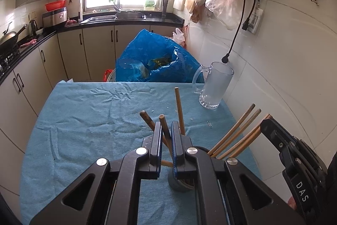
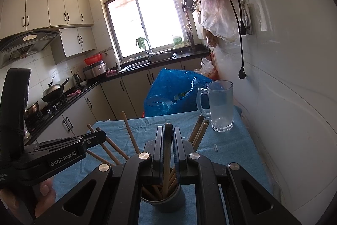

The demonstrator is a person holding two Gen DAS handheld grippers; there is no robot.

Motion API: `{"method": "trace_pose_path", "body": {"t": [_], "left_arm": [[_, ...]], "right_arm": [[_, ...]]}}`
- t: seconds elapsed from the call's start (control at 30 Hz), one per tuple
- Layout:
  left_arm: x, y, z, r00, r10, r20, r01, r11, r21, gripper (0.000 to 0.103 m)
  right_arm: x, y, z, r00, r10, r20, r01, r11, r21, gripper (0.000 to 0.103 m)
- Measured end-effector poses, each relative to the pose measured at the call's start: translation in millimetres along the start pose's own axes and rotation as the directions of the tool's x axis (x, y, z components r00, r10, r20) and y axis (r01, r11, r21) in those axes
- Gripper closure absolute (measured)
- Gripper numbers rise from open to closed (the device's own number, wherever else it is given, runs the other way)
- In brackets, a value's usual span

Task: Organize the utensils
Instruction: 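Lower the held chopstick into the black cup with the left tool, then open the left tool to release the chopstick into the cup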

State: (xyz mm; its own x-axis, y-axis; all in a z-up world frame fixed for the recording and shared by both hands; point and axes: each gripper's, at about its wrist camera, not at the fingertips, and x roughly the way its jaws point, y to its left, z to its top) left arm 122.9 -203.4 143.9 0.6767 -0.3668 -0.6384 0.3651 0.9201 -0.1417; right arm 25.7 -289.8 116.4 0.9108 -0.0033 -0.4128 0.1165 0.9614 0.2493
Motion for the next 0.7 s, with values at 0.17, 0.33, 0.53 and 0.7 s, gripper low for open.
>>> {"method": "trace_pose_path", "body": {"t": [0.17,0.33,0.53,0.7], "left_arm": [[-3,1,-1,1.0,0.001,0.007,-0.001,1.0,-0.004,0.096],[-7,2,-1,1.0,0.005,0.013,-0.005,1.0,-0.011,0.095],[-14,5,0,1.0,0.011,0.026,-0.01,1.0,-0.024,0.087],[-21,5,1,0.999,0.014,0.034,-0.013,0.999,-0.029,0.082]], "right_arm": [[-4,-1,4,1.0,-0.003,0.014,0.003,1.0,0.009,0.094],[-10,-3,7,0.999,-0.013,0.03,0.012,1.0,0.015,0.094],[-17,-5,9,0.999,-0.024,0.041,0.022,0.999,0.03,0.084],[-26,-4,11,0.998,-0.027,0.05,0.026,0.999,0.036,0.081]]}}
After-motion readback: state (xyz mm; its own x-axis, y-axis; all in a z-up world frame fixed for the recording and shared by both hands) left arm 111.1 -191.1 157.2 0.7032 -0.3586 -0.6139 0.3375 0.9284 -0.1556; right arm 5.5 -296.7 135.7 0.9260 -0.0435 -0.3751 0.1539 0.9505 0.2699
